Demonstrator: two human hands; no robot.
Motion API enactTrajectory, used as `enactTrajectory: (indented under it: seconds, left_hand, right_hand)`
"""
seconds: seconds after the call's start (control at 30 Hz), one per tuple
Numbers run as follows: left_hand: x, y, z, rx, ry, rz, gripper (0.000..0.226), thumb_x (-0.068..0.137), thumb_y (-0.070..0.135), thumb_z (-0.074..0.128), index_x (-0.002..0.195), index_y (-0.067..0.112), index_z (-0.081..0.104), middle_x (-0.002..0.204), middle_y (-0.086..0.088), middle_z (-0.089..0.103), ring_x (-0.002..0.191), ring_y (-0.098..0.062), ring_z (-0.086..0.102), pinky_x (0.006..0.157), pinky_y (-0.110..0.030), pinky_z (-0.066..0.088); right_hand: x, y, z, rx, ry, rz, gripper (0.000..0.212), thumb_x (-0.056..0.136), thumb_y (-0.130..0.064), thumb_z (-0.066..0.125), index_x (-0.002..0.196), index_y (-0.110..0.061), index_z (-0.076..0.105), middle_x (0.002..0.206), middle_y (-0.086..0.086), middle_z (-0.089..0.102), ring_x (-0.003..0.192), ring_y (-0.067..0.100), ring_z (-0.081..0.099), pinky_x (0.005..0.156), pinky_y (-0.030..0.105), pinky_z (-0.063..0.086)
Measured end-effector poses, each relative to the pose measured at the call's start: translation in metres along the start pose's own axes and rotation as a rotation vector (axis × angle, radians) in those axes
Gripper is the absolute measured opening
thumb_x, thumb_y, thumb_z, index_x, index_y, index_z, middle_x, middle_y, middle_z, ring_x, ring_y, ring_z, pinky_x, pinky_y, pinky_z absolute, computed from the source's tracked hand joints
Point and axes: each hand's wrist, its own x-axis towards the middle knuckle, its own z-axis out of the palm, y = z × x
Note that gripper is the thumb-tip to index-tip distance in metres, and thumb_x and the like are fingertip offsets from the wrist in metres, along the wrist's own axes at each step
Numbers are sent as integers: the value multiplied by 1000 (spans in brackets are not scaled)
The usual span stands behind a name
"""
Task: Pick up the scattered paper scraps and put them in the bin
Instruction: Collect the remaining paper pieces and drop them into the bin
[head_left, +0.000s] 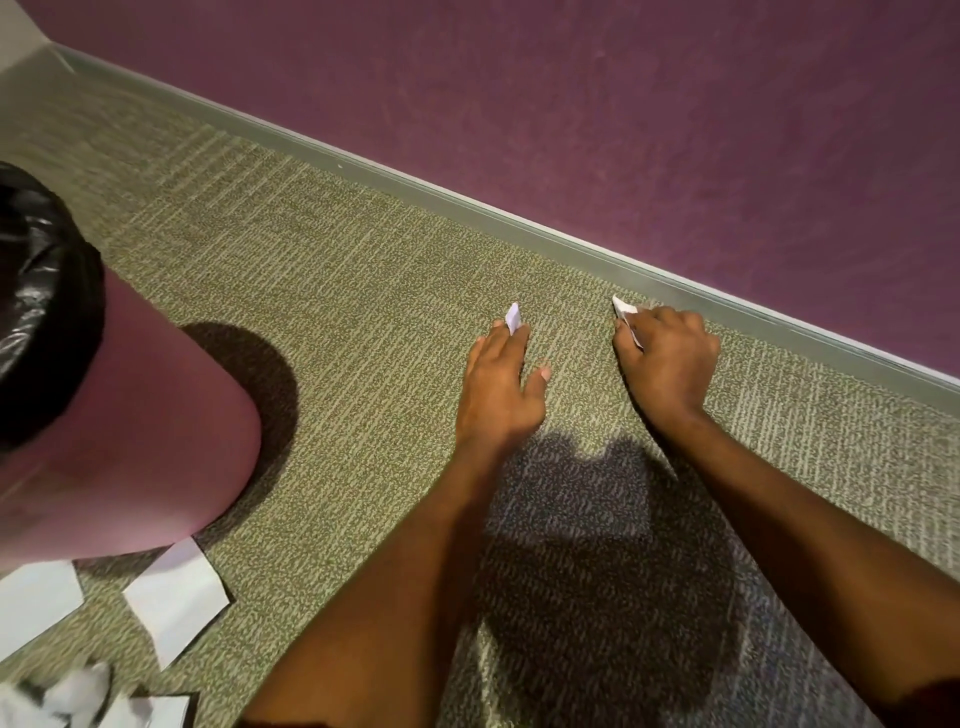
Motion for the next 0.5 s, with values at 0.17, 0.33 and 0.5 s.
enactTrajectory:
  seconds: [0.17, 0.33, 0.5]
  left_hand:
    - [-15, 4, -15, -486, 191, -139, 22, 97, 34, 75, 114, 21, 79, 110, 5, 78, 102, -8, 72, 92, -35, 60]
    - [-54, 11, -13, -738, 376, -330, 13, 88, 28, 86, 82, 24, 75, 92, 2, 79, 88, -14, 76, 76, -28, 62]
    - [-86, 5, -22, -796, 368, -386, 13, 87, 24, 86, 88, 28, 74, 95, 2, 79, 85, -19, 74, 81, -50, 65]
  right_hand:
    - [-9, -7, -6, 10, 11, -10, 34, 108, -39, 53, 113, -18, 80, 101, 2, 78, 86, 22, 60, 78, 35, 38]
    - [-30, -23, -16, 23, -17, -133, 31, 106, -35, 58, 111, -16, 81, 97, 3, 78, 83, 23, 61, 68, 35, 47]
    - [-55, -45, -24, 32, -48, -195, 23, 102, -32, 65, 106, -16, 82, 97, 3, 78, 84, 25, 63, 64, 33, 46]
